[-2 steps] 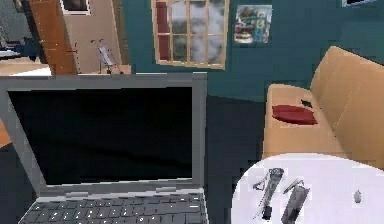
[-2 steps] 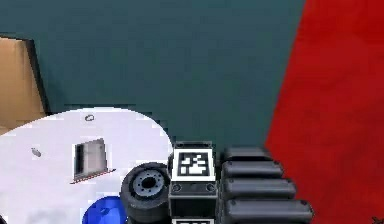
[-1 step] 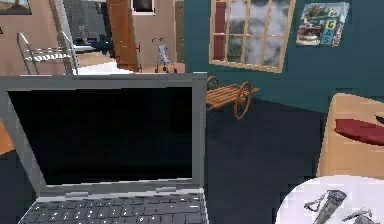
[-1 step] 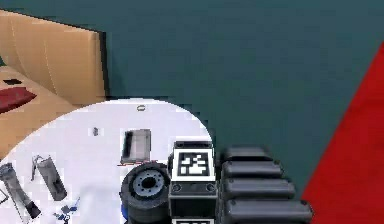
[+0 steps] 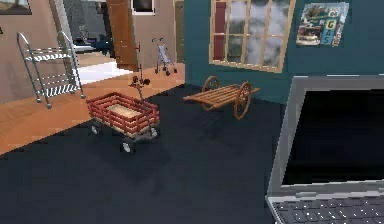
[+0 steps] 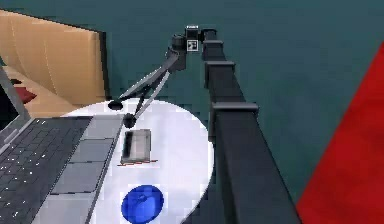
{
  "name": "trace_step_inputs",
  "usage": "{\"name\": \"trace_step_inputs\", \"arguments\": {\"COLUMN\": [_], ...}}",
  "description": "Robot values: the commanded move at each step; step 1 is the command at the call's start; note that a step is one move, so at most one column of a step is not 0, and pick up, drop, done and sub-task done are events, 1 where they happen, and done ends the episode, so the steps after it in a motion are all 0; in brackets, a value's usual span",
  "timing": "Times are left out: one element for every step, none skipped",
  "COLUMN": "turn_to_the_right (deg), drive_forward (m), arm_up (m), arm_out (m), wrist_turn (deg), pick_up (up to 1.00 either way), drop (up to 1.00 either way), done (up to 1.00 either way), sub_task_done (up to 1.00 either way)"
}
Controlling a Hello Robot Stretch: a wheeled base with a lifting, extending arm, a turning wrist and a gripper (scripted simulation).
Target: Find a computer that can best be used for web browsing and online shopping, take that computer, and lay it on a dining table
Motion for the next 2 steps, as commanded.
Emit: {"name": "trace_step_inputs", "arguments": {"turn_to_the_right": [0.0,0.0], "drive_forward": [0.00,0.00], "arm_up": [0.00,-0.08], "arm_out": [0.00,0.00], "wrist_turn": [39.0,0.0], "pick_up": [0.00,0.00], "drop": [0.00,0.00], "done": [0.00,0.00], "sub_task_done": [0.00,0.00]}}
